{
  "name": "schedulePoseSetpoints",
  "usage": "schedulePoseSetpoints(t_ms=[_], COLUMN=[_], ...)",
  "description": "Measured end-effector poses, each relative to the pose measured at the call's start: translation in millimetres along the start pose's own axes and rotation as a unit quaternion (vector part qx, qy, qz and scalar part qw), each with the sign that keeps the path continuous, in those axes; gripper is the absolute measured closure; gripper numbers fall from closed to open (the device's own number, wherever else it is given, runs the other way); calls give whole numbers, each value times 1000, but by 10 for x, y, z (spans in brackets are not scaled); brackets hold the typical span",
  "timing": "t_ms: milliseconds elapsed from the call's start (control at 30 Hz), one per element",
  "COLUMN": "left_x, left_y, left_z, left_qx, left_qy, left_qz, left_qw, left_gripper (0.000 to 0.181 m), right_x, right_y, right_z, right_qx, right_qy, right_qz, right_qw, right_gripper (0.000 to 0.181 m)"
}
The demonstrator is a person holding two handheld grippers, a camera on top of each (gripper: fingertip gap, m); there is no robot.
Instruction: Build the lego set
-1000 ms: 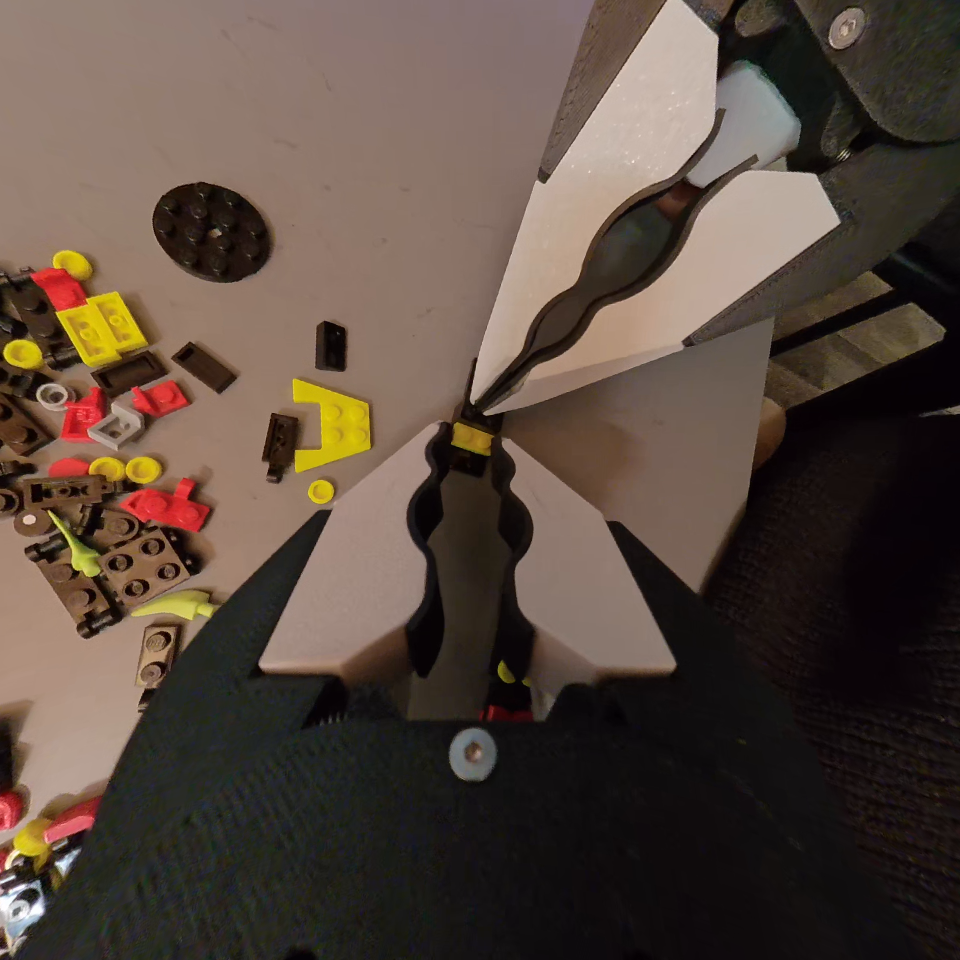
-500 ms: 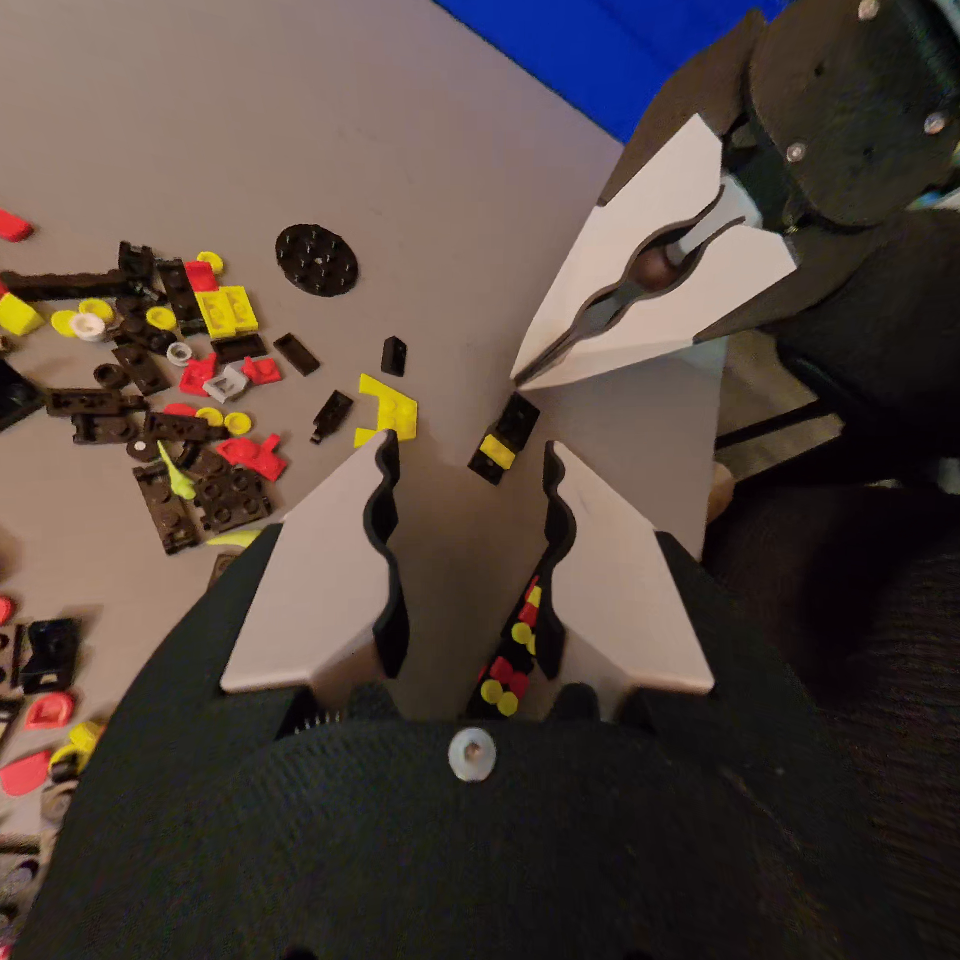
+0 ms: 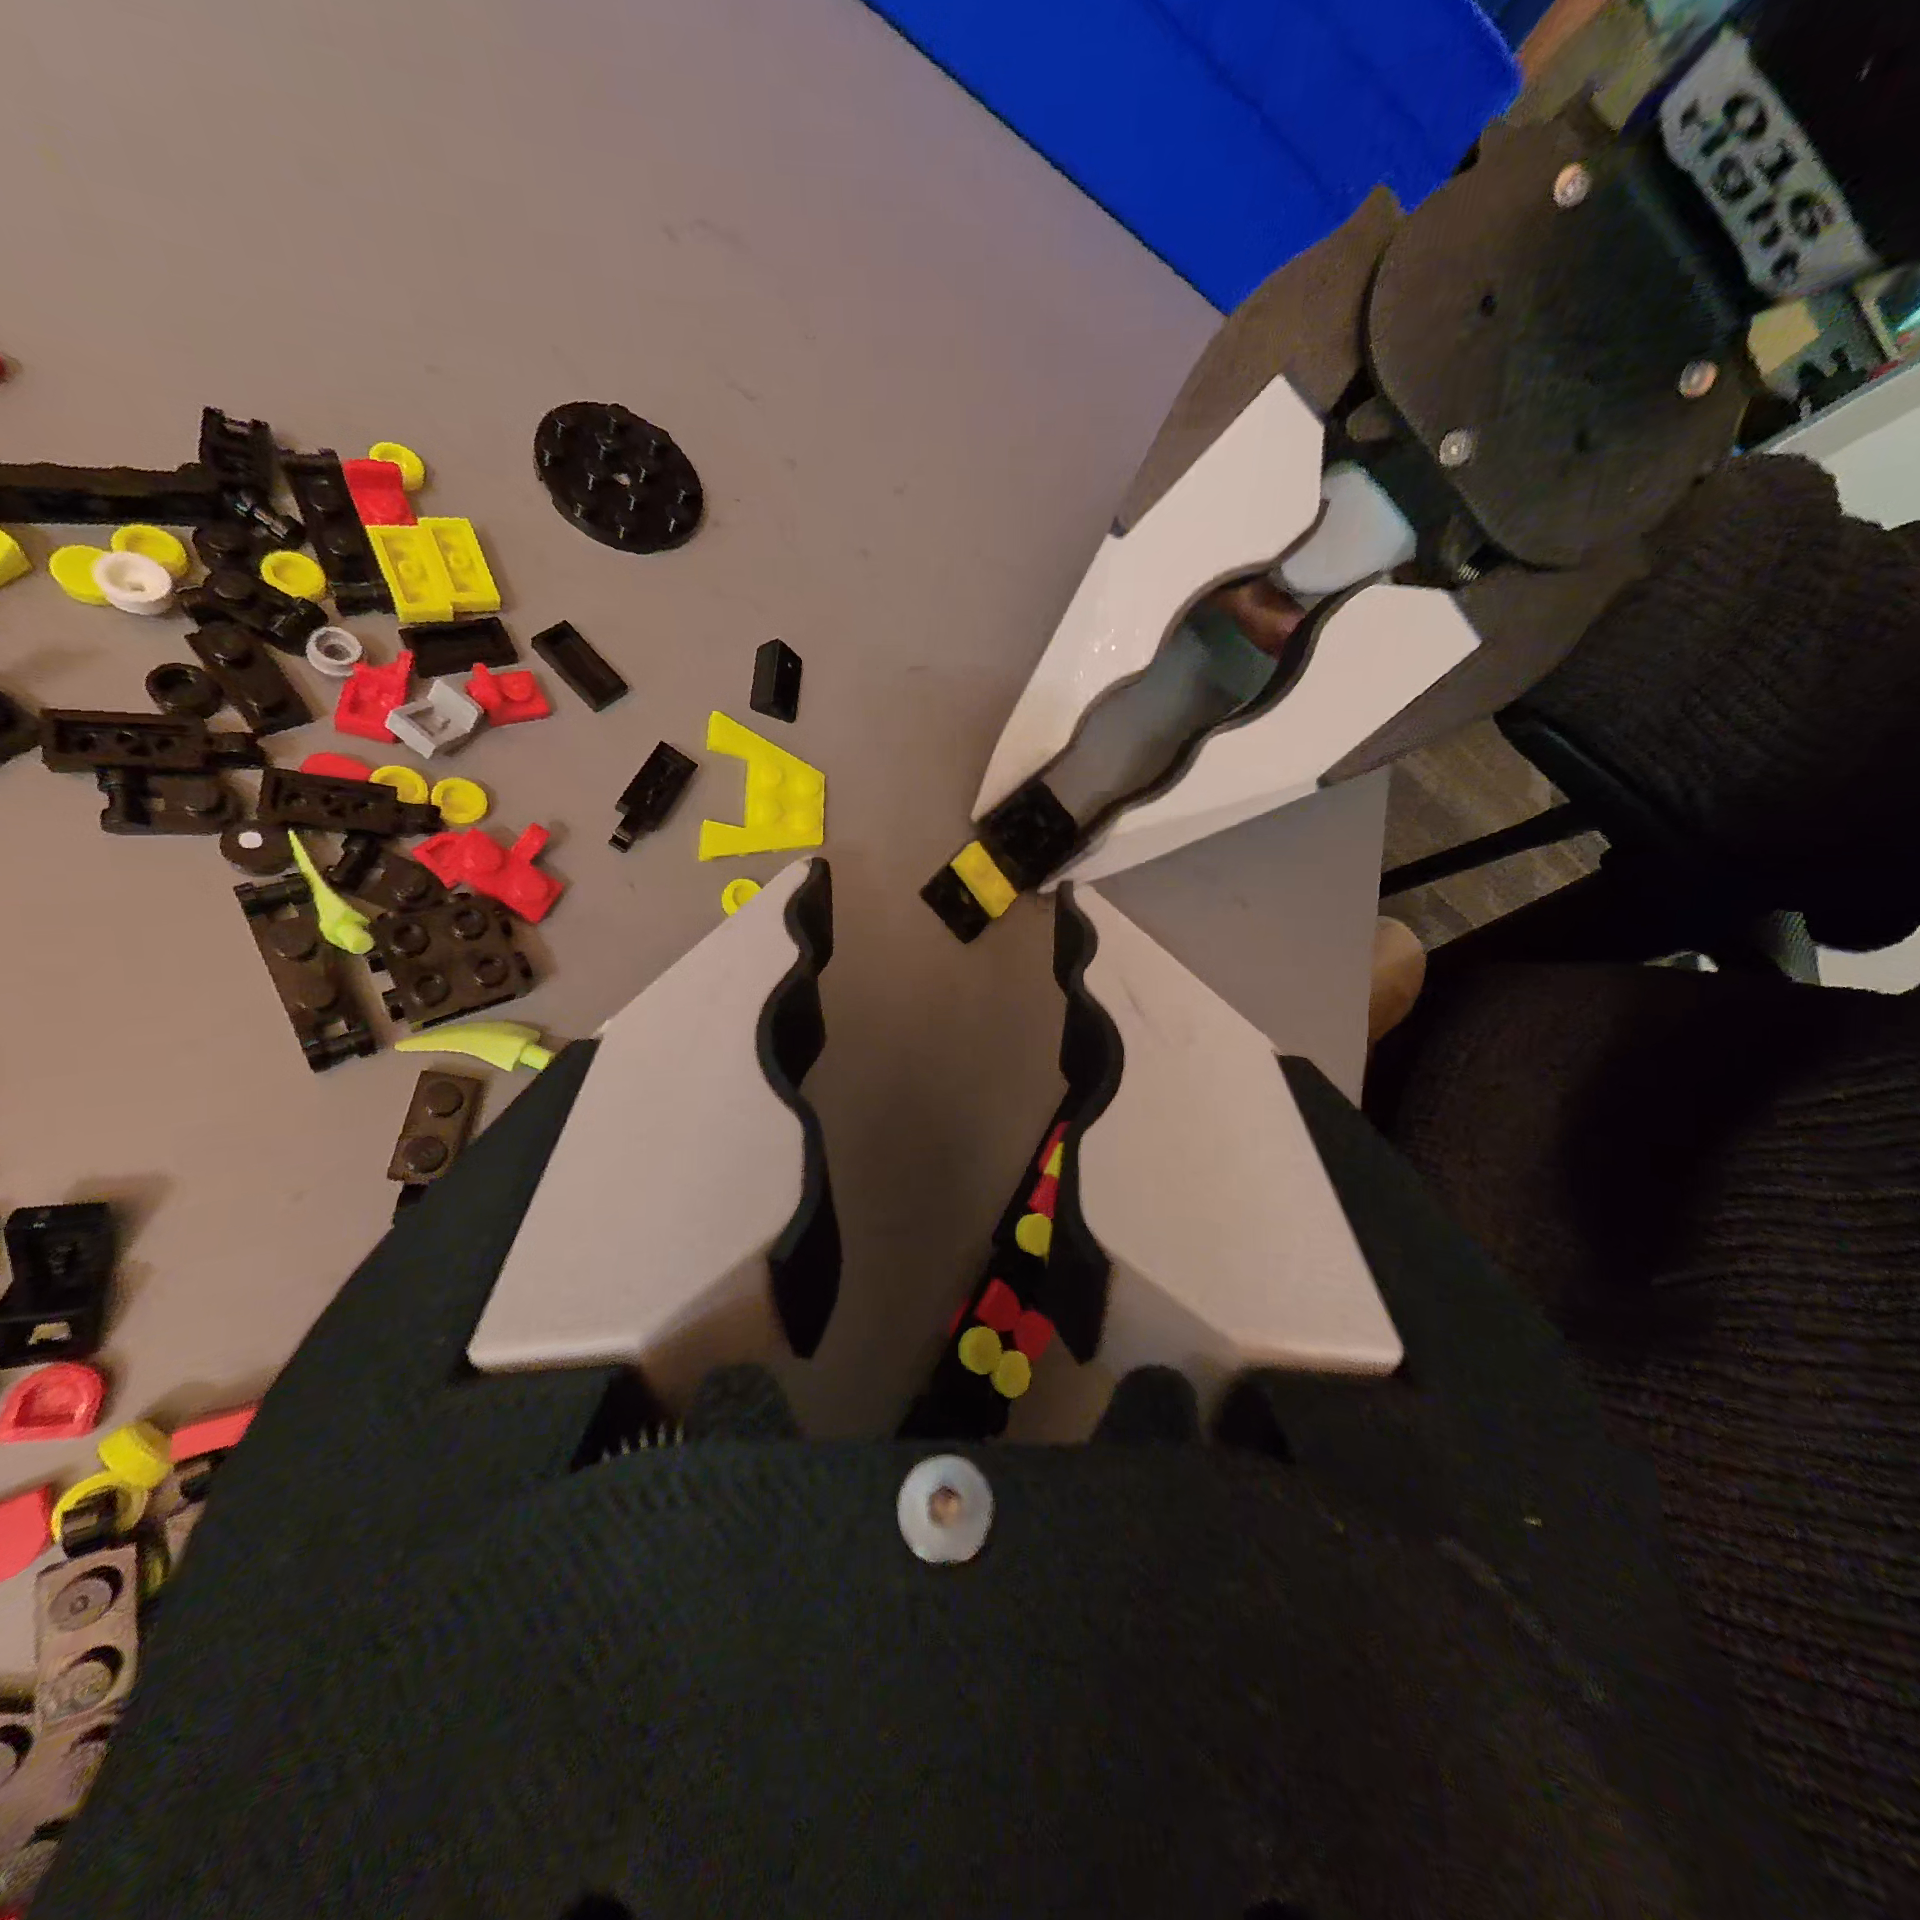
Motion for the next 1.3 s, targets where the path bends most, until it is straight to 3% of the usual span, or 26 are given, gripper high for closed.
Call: schedulePoseSetpoints(t_ms=[167,300,433,567,800,933,1033,1300], left_x=[-75,-180,-260,-316,-401,-480,-441,-271], left_y=[76,190,279,342,364,375,322,164], left_z=[-12,101,266,342,363,401,398,434], left_qx=[-59,-119,-132,-131,-43,51,95,191], left_qy=[-38,-137,-217,-242,-217,-186,-157,-89], left_qz=[37,81,113,137,158,171,145,73], left_qw=[997,980,961,952,962,966,972,975], left_gripper=[137,140,152,176,177,177,177,177], right_x=[-128,-358,-470,-494,-539,-609,-646,-458], right_y=[200,433,589,645,713,773,771,629], right_z=[-8,-2,-101,-138,-209,-198,-167,-187], right_qx=[-44,-126,-185,-239,-255,-173,-111,-64], right_qy=[-36,-110,-151,-199,-208,-161,-114,-48], right_qz=[46,119,151,146,173,219,241,177], right_qw=[997,979,959,939,928,947,957,981], right_gripper=[166,166,167,166,163,153,152,154])
Point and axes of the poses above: each gripper's, where its closed fingertips meet, x out along the fingers, y out of its top, z = x × y across the jaws, the point moved 4 cm from there along -x, back along the fingers
